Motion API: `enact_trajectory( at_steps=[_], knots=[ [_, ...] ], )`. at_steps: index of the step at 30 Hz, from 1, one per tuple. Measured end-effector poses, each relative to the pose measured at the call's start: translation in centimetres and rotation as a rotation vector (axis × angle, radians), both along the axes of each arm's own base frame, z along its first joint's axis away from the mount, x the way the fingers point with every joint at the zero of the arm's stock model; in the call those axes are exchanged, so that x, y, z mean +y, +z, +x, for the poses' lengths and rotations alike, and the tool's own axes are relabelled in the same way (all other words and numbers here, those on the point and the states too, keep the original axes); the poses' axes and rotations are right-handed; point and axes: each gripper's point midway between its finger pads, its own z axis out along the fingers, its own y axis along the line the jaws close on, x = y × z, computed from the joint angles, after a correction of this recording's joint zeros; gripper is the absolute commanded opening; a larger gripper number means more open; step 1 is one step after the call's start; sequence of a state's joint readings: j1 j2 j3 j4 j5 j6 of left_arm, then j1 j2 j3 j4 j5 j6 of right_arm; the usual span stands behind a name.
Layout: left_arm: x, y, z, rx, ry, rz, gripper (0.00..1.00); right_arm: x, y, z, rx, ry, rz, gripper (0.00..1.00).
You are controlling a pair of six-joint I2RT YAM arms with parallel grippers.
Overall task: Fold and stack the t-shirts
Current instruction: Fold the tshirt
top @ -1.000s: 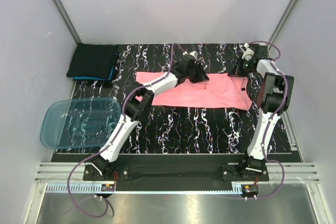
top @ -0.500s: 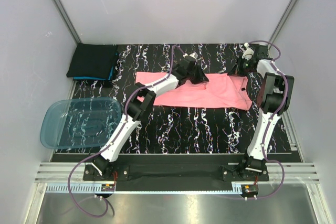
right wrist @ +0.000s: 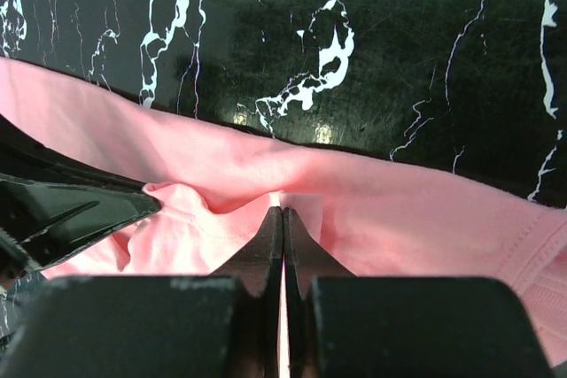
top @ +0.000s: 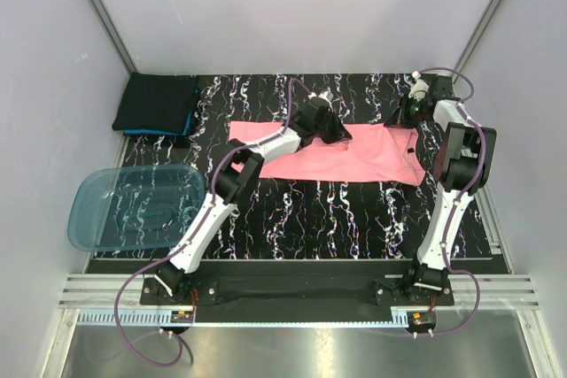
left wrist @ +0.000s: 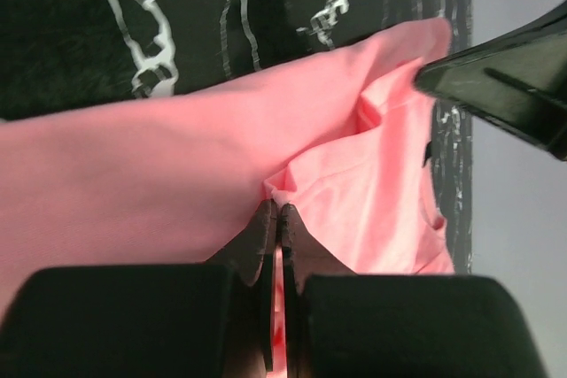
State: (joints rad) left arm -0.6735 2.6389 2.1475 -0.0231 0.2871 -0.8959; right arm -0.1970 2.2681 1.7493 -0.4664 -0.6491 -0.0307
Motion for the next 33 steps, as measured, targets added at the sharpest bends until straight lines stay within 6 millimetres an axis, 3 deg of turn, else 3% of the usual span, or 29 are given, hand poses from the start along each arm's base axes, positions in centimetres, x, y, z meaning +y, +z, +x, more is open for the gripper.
enact_trajectory(
  at_steps=[9,19,20,22,23,26,29,33],
  knots=[
    [0.5,-0.9,-0.3,0.014,0.012,0.01,0.0,-0.2,1.0,1.0,-0.057,0.018,-0.017,0.0],
    [1.6,0.5,-0.2,-0.001,0.047,0.017,0.0,0.3,3.4,2.8,-0.145,0.061,-0.031,0.01],
    [1.6,0.7,-0.1,-0.003,0.048,0.016,0.0,0.4,3.6,2.9,-0.15,0.065,-0.033,0.03],
    [1.7,0.8,0.0,-0.006,0.052,0.015,0.11,0.5,3.7,3.0,-0.151,0.069,-0.035,0.09],
    [1.8,0.8,0.1,-0.006,0.054,0.014,0.15,0.6,3.7,3.0,-0.148,0.071,-0.035,0.19],
    [1.9,0.8,0.1,0.003,0.059,0.013,0.26,0.5,3.3,3.0,-0.133,0.065,-0.038,0.3],
    [2.1,0.6,0.0,0.016,0.064,0.022,0.27,0.1,2.8,2.7,-0.101,0.038,-0.054,0.23],
    [3.4,0.2,-0.9,0.044,0.079,0.064,0.27,-1.0,2.1,2.6,-0.048,-0.044,-0.088,0.36]
  ],
)
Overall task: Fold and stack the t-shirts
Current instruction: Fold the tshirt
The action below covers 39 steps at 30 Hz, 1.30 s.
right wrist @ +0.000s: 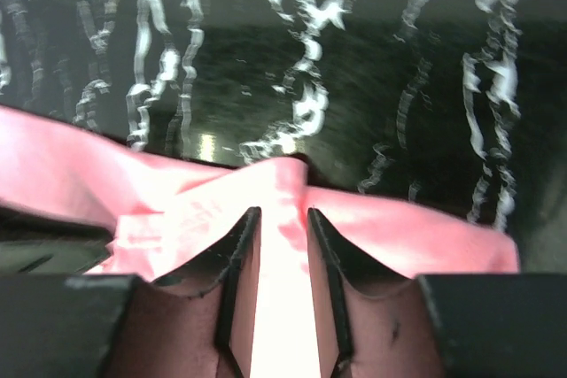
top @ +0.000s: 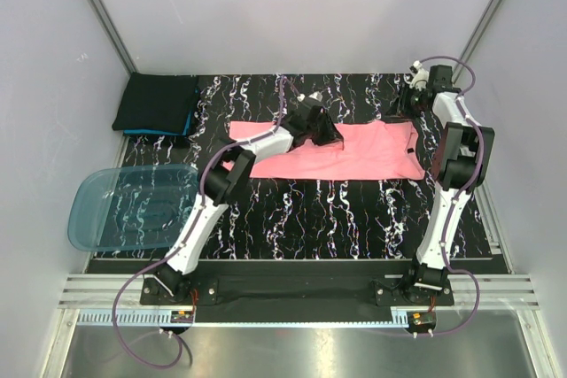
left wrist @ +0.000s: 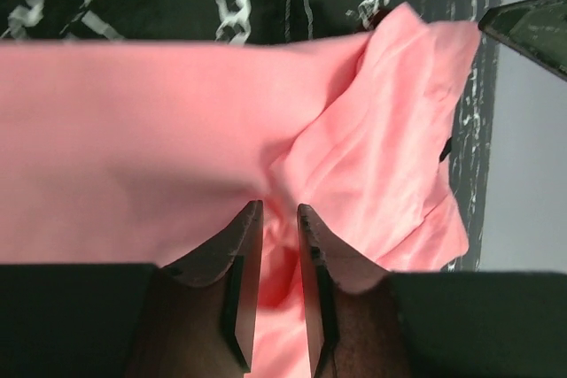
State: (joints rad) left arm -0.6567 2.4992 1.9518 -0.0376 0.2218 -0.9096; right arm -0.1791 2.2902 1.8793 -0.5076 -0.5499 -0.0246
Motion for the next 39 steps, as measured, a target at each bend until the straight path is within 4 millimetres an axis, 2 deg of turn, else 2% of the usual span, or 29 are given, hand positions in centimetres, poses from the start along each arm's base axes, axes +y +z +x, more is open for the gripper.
enact_trajectory(
  at_steps=[3,5,8,12,15,17,19,23,25,27,30,33,39],
  knots=[
    [1.6,0.8,-0.8,0.014,0.018,0.048,0.28,-1.1,-0.4,-0.5,0.06,-0.087,-0.025,0.36],
    [2.6,2.1,-1.0,0.002,0.032,0.086,0.28,-1.9,-0.3,-1.4,0.123,-0.167,-0.044,0.34],
    [5.3,5.0,-1.9,-0.033,0.058,0.156,0.29,-3.3,0.4,-3.6,0.226,-0.308,-0.063,0.32],
    [10.2,8.0,-4.5,-0.058,0.079,0.224,0.29,-5.2,1.9,-8.7,0.334,-0.478,-0.055,0.32],
    [14.0,8.4,-6.4,-0.057,0.103,0.293,0.31,-6.2,2.9,-12.6,0.392,-0.568,-0.064,0.31],
    [16.5,7.8,-7.8,-0.034,0.117,0.352,0.32,-6.1,3.3,-14.4,0.406,-0.597,-0.068,0.29],
    [18.4,6.5,-9.3,-0.01,0.123,0.397,0.32,-5.7,2.8,-15.8,0.427,-0.604,-0.074,0.28],
    [22.6,2.3,-12.8,0.1,0.137,0.481,0.32,-5.4,-0.4,-17.9,0.507,-0.616,-0.089,0.27],
    [24.9,0.2,-13.9,0.165,0.162,0.518,0.32,-5.8,-2.2,-18.8,0.548,-0.631,-0.103,0.28],
    [27.0,-1.1,-14.4,0.216,0.195,0.543,0.32,-6.6,-3.4,-19.2,0.563,-0.655,-0.115,0.28],
    [29.5,-1.8,-14.1,0.252,0.254,0.564,0.32,-8.2,-4.6,-20.0,0.572,-0.707,-0.127,0.27],
    [30.6,-2.1,-13.9,0.261,0.286,0.572,0.32,-9.5,-5.1,-20.2,0.566,-0.748,-0.137,0.27],
    [32.2,-2.5,-13.6,0.276,0.33,0.589,0.32,-10.4,-5.2,-19.9,0.542,-0.773,-0.175,0.26]
  ],
)
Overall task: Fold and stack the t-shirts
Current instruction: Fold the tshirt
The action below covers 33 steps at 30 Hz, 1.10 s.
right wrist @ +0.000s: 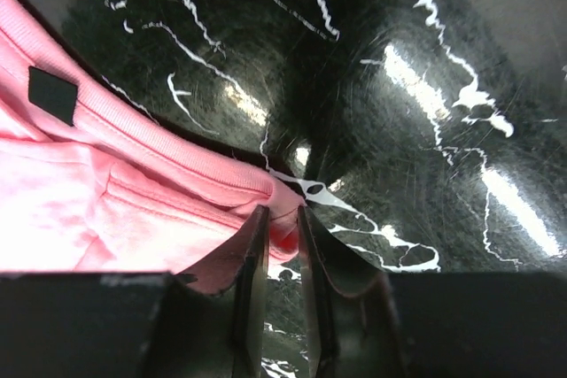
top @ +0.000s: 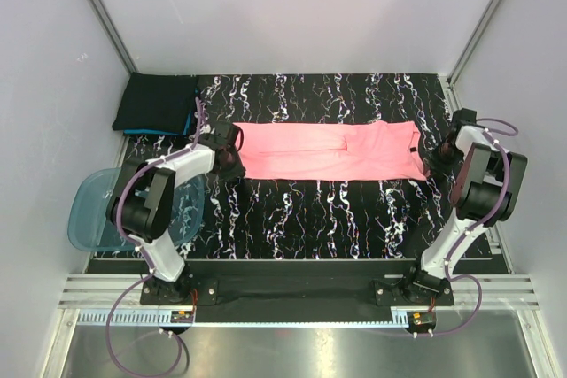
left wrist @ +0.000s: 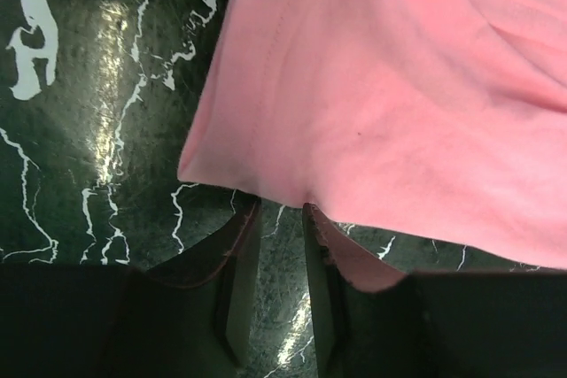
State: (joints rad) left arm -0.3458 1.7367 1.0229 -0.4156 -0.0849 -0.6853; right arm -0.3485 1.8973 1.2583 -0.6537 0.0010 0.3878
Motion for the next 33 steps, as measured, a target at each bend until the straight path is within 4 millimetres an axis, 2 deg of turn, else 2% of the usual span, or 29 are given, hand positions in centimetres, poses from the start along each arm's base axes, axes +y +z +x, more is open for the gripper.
enact_trajectory(
  at_steps=[7,10,12,14,16,20,23,26,29,33],
  knots=[
    [0.8,0.0,0.2,-0.004,0.021,0.018,0.31,-1.0,0.1,1.4,-0.008,0.014,-0.034,0.26],
    [0.8,0.1,-0.1,-0.006,0.016,0.017,0.36,-1.7,0.1,3.2,-0.022,0.03,-0.043,0.26],
    [0.9,0.3,-1.3,-0.002,0.009,0.017,0.38,-2.3,0.2,5.2,-0.045,0.044,-0.048,0.25],
    [1.2,1.3,-2.6,-0.002,0.003,0.019,0.43,-2.9,0.1,7.0,-0.069,0.055,-0.053,0.25],
    [1.2,2.8,-2.8,-0.031,-0.008,0.014,0.47,-3.5,0.1,8.8,-0.091,0.067,-0.063,0.25],
    [0.5,6.2,-1.3,-0.111,-0.054,-0.008,0.55,-4.6,0.2,11.4,-0.118,0.087,-0.081,0.25],
    [-0.7,7.3,-0.4,-0.145,-0.102,-0.049,0.57,-5.2,0.6,13.1,-0.137,0.095,-0.092,0.3],
    [-1.7,6.8,-0.5,-0.132,-0.145,-0.09,0.58,-5.0,1.0,13.2,-0.144,0.098,-0.084,0.36],
    [-2.9,5.1,-0.9,-0.098,-0.187,-0.139,0.58,-4.5,2.0,12.6,-0.143,0.084,-0.077,0.4],
    [-4.8,2.5,-2.3,-0.025,-0.246,-0.177,0.59,-3.6,5.2,11.2,-0.162,0.053,-0.061,0.45]
  ],
)
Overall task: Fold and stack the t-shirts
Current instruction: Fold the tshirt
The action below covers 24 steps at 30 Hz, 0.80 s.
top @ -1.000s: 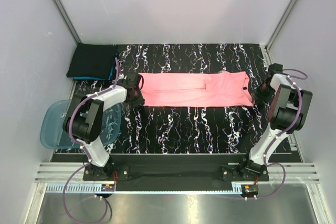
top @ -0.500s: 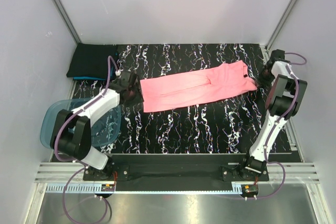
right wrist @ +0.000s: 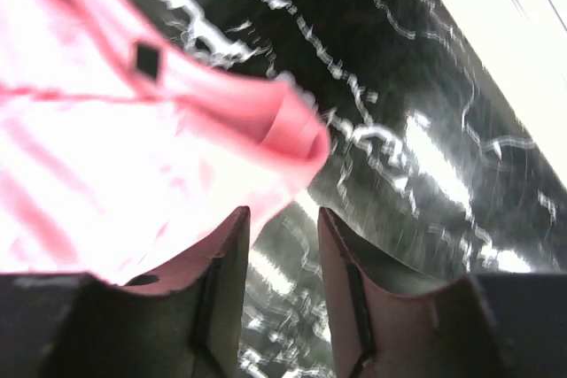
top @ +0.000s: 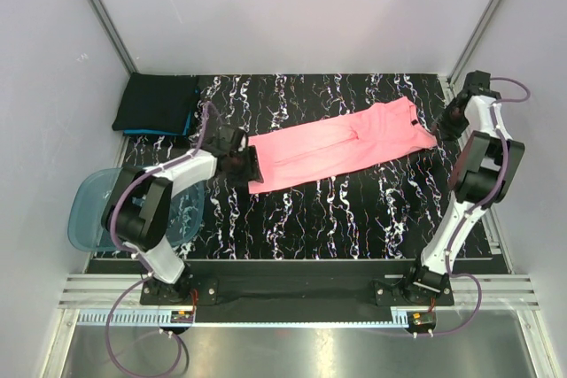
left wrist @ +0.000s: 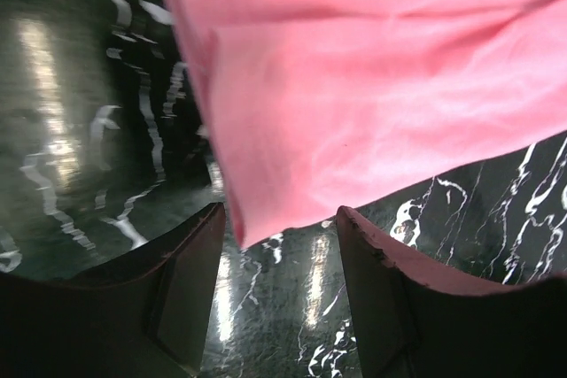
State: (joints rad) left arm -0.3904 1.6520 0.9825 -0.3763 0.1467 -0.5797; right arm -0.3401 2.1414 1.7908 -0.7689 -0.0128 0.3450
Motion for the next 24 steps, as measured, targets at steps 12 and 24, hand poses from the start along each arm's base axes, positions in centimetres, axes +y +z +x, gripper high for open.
enact_trajectory(
  at_steps=[12,24],
  knots=[
    [-1.2,-2.4,-1.5,0.037,0.004,0.026,0.15,7.5,1.4,-5.1,-0.051,0.022,0.178,0.41],
    [-1.2,-2.5,-5.1,0.03,0.057,-0.073,0.09,8.9,-4.7,-5.3,0.008,0.029,0.236,0.36]
  ],
)
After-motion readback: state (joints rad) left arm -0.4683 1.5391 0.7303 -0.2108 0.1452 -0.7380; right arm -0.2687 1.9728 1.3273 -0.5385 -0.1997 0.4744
